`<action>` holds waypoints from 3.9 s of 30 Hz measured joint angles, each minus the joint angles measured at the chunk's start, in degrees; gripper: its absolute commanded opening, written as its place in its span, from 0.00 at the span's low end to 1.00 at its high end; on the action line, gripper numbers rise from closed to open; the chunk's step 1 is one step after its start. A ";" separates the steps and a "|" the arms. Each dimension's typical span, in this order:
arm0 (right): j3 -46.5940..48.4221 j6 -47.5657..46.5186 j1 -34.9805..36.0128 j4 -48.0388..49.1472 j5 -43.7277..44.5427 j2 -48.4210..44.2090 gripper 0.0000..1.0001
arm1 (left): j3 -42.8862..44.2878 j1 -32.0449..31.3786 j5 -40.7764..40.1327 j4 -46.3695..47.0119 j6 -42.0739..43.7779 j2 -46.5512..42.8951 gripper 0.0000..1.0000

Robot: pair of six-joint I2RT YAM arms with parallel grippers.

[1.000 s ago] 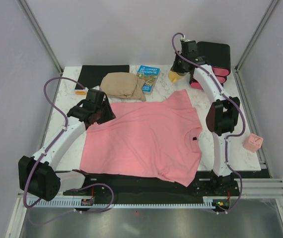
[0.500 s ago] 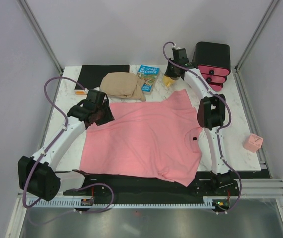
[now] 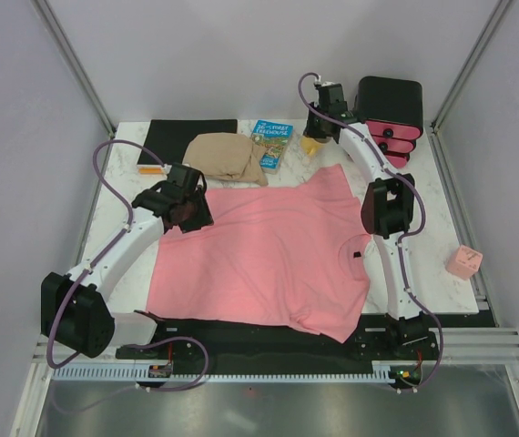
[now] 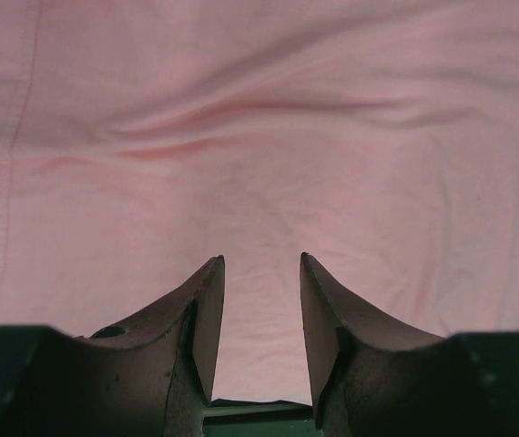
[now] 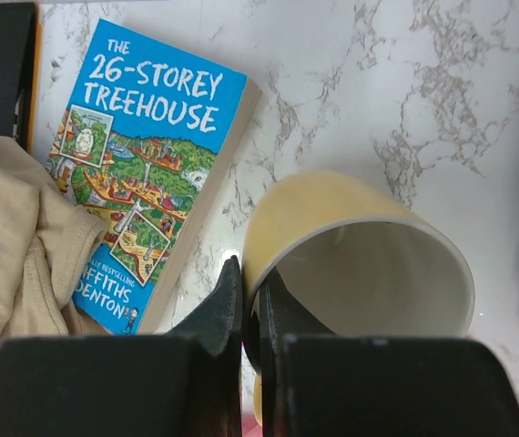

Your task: Fold and stack the t-shirts

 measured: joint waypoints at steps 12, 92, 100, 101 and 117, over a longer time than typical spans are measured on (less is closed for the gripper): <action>-0.42 -5.97 -0.63 -4.63 -0.66 0.00 0.00 | -0.02 -1.03 -0.17 -0.42 -0.02 0.00 0.45; -54.71 3.15 -0.20 -1.14 28.55 -86.55 0.58 | 6.14 -7.13 -8.74 1.79 -9.62 -2.03 0.52; -58.51 9.42 -0.24 -11.93 40.52 -100.69 0.63 | 19.26 -9.68 -7.08 5.29 -9.51 3.56 0.53; -59.74 11.15 -0.24 -13.44 40.92 -101.92 0.63 | 21.03 -10.78 -6.36 5.97 -9.27 4.94 0.53; -76.98 25.81 -0.20 -30.32 40.26 -115.19 0.64 | 30.08 -29.83 5.27 7.08 -5.09 19.54 0.53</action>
